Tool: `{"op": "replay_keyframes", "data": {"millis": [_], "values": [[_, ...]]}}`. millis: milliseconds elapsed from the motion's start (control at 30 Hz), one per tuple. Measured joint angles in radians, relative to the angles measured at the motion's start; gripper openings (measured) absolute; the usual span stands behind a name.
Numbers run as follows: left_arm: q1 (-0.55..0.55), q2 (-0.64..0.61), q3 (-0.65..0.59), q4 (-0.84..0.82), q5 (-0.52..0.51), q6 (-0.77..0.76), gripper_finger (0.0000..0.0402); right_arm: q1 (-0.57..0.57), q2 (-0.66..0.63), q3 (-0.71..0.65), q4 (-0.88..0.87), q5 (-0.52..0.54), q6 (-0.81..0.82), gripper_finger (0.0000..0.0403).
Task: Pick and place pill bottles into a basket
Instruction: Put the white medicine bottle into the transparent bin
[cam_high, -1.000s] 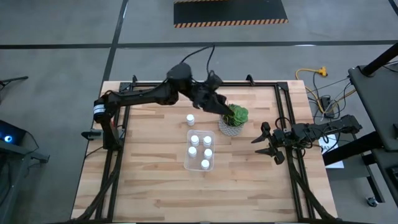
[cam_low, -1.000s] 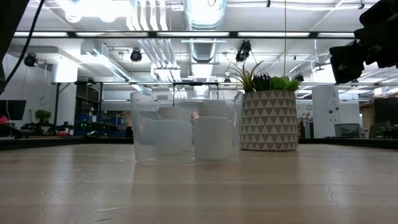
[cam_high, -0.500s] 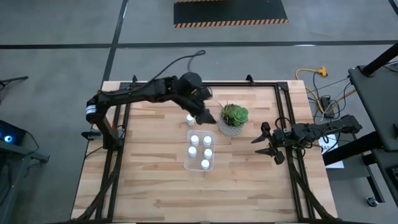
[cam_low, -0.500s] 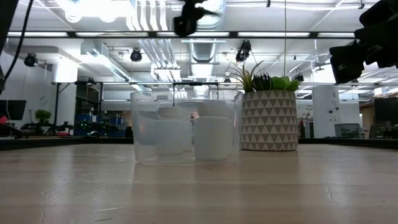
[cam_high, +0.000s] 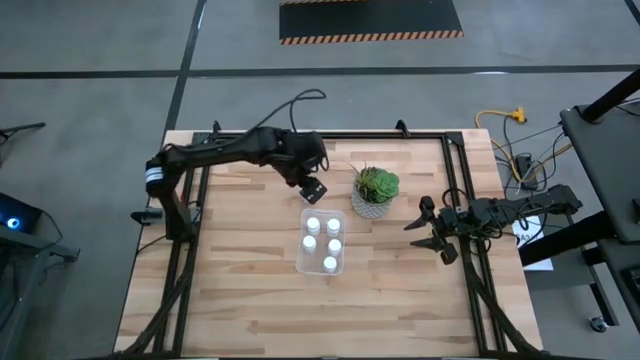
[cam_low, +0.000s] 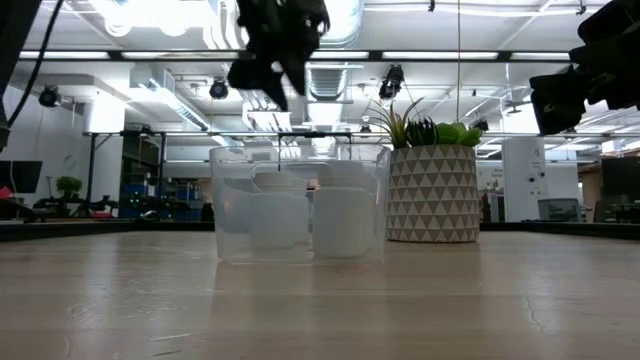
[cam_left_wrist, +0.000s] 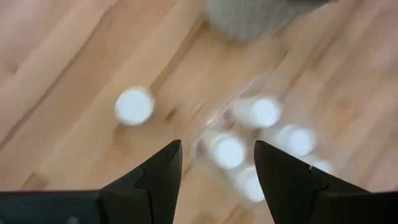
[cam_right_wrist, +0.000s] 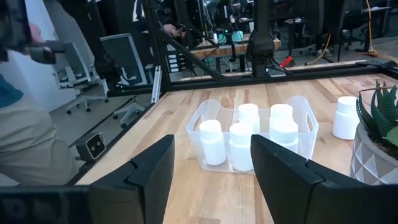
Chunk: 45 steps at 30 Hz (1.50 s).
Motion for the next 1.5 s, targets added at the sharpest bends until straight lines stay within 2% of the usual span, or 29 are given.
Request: {"op": "replay_keyframes", "data": {"millis": [67,300,733,1500], "values": [[0.007,0.027,0.000,-0.056,-0.001,0.015,0.0183,0.000,0.000,0.000,0.000,0.000,0.002,0.0201],[0.047,0.078,0.000,-0.073,-0.001,0.055,0.0191,0.000,0.000,0.000,-0.001,-0.001,0.000,0.0201],[0.102,0.088,-0.012,-0.072,-0.003,0.133,0.0285,0.000,-0.001,0.000,0.000,0.000,0.001,0.0201],[0.109,0.104,-0.253,0.162,-0.022,0.126,0.0288,0.000,-0.001,0.000,0.000,0.000,0.002,0.0201]]}}
